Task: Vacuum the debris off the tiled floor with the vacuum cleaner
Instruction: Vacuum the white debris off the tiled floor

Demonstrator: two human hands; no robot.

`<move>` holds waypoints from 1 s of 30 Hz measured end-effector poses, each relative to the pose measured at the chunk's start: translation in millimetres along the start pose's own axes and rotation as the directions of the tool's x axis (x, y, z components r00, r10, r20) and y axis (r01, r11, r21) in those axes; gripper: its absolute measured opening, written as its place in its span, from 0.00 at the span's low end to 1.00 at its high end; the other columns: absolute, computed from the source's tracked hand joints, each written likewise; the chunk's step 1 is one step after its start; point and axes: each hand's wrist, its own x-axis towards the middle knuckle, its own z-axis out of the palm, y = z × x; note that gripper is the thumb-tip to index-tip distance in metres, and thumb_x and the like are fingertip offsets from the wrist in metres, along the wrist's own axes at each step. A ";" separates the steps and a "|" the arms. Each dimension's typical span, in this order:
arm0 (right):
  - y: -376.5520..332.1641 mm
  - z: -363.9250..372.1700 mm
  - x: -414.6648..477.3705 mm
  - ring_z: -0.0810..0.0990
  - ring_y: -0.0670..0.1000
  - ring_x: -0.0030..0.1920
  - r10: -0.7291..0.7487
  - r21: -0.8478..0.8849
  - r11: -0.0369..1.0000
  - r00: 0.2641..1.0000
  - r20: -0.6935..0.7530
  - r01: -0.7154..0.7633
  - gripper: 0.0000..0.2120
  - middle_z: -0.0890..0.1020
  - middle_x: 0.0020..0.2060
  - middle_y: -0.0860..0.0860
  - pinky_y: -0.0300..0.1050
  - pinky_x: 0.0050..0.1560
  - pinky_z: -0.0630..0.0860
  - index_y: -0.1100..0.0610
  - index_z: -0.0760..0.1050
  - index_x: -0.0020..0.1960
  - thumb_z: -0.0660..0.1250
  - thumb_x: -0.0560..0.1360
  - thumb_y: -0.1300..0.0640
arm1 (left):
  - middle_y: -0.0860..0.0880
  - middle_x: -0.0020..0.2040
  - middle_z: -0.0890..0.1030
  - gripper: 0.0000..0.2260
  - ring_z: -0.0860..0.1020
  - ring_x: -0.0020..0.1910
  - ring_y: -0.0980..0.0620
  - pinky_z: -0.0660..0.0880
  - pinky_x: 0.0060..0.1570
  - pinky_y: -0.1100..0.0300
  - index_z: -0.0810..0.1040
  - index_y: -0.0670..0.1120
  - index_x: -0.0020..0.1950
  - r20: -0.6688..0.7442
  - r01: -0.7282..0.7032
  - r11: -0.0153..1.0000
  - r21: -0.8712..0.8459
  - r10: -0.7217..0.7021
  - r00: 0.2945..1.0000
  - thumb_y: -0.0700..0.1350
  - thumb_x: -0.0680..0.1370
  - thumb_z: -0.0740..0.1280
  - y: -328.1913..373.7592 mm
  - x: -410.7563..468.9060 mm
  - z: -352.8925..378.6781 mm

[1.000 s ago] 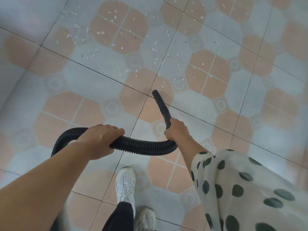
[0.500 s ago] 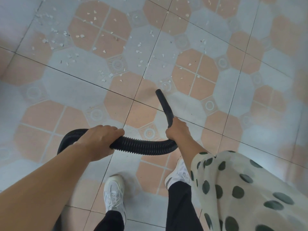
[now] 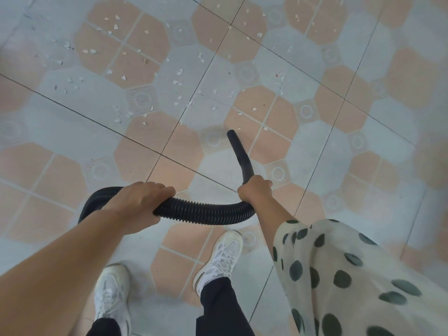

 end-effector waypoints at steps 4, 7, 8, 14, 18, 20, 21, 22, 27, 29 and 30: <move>18.6 -25.1 19.0 0.73 0.52 0.39 0.004 0.025 1.000 1.000 0.025 -0.005 0.25 0.69 0.63 0.59 0.45 0.40 0.71 0.59 0.62 0.70 0.66 0.76 0.58 | 0.55 0.37 0.70 0.11 0.71 0.37 0.53 0.59 0.30 0.62 0.62 0.56 0.43 0.014 0.009 1.000 -0.015 -0.009 1.000 0.44 0.71 0.63 31.3 18.4 -1.0; 37.4 -41.1 31.7 0.78 0.58 0.53 0.004 0.083 0.997 0.999 0.041 -0.007 0.28 0.75 0.60 0.58 0.47 0.43 0.72 0.60 0.57 0.73 0.65 0.77 0.60 | 0.56 0.36 0.69 0.10 0.70 0.37 0.54 0.58 0.30 0.64 0.62 0.56 0.43 0.033 0.008 1.000 -0.022 -0.007 0.999 0.44 0.72 0.63 52.6 33.2 -3.4; 43.0 -44.8 34.2 0.77 0.58 0.53 0.015 0.095 0.995 0.999 0.036 -0.019 0.29 0.76 0.58 0.58 0.48 0.42 0.72 0.60 0.56 0.73 0.64 0.77 0.60 | 0.56 0.36 0.69 0.10 0.70 0.37 0.55 0.58 0.30 0.64 0.62 0.55 0.43 0.036 0.004 1.000 -0.023 -0.003 0.999 0.44 0.72 0.63 58.4 36.9 -4.5; 78.1 -71.4 58.7 0.74 0.54 0.42 0.089 0.134 0.987 0.996 -0.020 -0.085 0.29 0.73 0.49 0.55 0.45 0.32 0.69 0.57 0.57 0.73 0.64 0.76 0.61 | 0.56 0.36 0.68 0.10 0.69 0.36 0.55 0.57 0.29 0.65 0.62 0.55 0.44 0.057 -0.029 0.999 -0.018 0.030 0.998 0.44 0.73 0.63 98.0 67.4 -6.4; 88.4 -80.9 71.9 0.74 0.55 0.42 0.095 0.142 0.986 0.994 -0.045 -0.088 0.27 0.73 0.50 0.55 0.43 0.27 0.65 0.57 0.58 0.72 0.64 0.76 0.61 | 0.56 0.36 0.68 0.09 0.68 0.35 0.56 0.57 0.29 0.65 0.62 0.55 0.45 0.078 -0.033 0.999 -0.014 0.033 0.996 0.44 0.73 0.62 112.8 80.0 -7.3; 93.1 -85.6 77.0 0.73 0.55 0.42 0.103 0.159 0.983 0.994 -0.046 -0.095 0.26 0.73 0.50 0.56 0.43 0.27 0.64 0.57 0.58 0.71 0.64 0.76 0.60 | 0.56 0.37 0.68 0.10 0.67 0.35 0.57 0.57 0.29 0.65 0.62 0.55 0.45 0.081 -0.029 1.000 -0.005 0.029 0.996 0.44 0.73 0.62 117.1 86.4 -8.1; 93.6 -86.3 78.1 0.73 0.55 0.42 0.108 0.171 0.980 0.993 -0.042 -0.099 0.25 0.73 0.51 0.56 0.43 0.27 0.64 0.57 0.58 0.71 0.64 0.77 0.60 | 0.56 0.37 0.69 0.10 0.68 0.36 0.57 0.57 0.30 0.65 0.62 0.56 0.45 0.078 -0.027 1.000 -0.007 0.027 0.997 0.44 0.73 0.62 117.1 87.5 -9.2; 97.1 -89.6 81.2 0.73 0.55 0.41 0.119 0.187 0.976 0.992 -0.039 -0.110 0.25 0.73 0.51 0.56 0.43 0.27 0.65 0.57 0.58 0.70 0.64 0.77 0.60 | 0.56 0.37 0.70 0.10 0.69 0.37 0.56 0.58 0.30 0.64 0.62 0.56 0.45 0.074 -0.030 1.000 -0.008 0.031 0.997 0.44 0.73 0.62 120.2 92.3 -10.8; 113.6 -108.3 96.3 0.75 0.56 0.43 0.163 0.255 0.956 0.986 -0.040 -0.148 0.25 0.74 0.50 0.56 0.46 0.35 0.72 0.58 0.59 0.70 0.64 0.76 0.61 | 0.56 0.39 0.71 0.11 0.72 0.40 0.53 0.59 0.30 0.63 0.63 0.55 0.47 0.072 -0.056 0.998 0.001 0.056 0.996 0.43 0.73 0.63 140.4 119.9 -24.8; 123.0 -118.9 104.7 0.75 0.54 0.41 0.177 0.265 0.951 0.983 -0.040 -0.160 0.26 0.73 0.49 0.56 0.45 0.33 0.71 0.59 0.59 0.71 0.64 0.76 0.61 | 0.55 0.41 0.71 0.10 0.72 0.41 0.51 0.59 0.31 0.62 0.66 0.53 0.51 0.075 -0.072 0.997 0.022 0.070 0.995 0.43 0.74 0.63 152.1 134.0 -28.0; 127.0 -123.8 108.8 0.75 0.54 0.40 0.183 0.268 0.949 0.982 -0.040 -0.165 0.26 0.73 0.49 0.56 0.45 0.31 0.70 0.59 0.58 0.71 0.63 0.76 0.61 | 0.55 0.41 0.71 0.10 0.73 0.42 0.51 0.61 0.32 0.62 0.67 0.52 0.53 0.079 -0.076 0.997 0.028 0.074 0.994 0.43 0.74 0.63 157.6 139.8 -29.3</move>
